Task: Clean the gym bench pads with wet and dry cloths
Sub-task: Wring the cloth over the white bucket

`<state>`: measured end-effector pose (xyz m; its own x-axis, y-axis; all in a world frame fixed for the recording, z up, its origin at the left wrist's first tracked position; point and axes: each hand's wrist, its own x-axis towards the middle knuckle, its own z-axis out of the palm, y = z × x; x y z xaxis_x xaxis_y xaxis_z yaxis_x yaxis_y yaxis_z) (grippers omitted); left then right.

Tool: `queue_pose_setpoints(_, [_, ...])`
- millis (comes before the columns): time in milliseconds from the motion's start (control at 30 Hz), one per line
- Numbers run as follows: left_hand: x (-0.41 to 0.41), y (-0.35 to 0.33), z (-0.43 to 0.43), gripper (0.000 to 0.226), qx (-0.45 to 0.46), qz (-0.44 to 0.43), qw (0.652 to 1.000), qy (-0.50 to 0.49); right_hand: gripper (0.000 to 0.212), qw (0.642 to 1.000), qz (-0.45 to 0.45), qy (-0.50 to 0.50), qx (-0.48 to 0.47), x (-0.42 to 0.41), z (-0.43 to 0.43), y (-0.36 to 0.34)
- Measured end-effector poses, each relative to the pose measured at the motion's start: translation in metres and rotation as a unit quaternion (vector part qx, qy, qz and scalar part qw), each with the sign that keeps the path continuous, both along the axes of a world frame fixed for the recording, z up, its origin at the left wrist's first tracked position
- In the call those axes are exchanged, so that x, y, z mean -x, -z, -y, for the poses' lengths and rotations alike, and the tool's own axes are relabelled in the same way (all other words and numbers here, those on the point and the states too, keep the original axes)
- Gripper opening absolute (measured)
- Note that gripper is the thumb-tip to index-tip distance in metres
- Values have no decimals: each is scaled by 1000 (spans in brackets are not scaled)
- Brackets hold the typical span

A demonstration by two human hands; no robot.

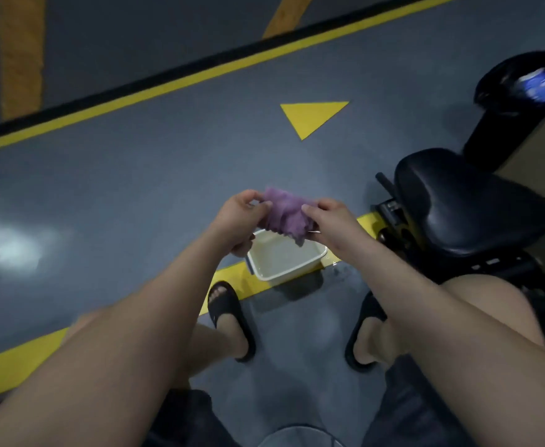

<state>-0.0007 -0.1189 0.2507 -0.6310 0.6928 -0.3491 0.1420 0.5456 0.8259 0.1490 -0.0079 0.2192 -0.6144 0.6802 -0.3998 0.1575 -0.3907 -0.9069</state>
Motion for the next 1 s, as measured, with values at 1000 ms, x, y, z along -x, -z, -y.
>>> queue_pose_setpoints(1000, [88, 370, -18, 25, 274, -60, 931, 232, 24, 938, 321, 17, 131, 93, 45, 382])
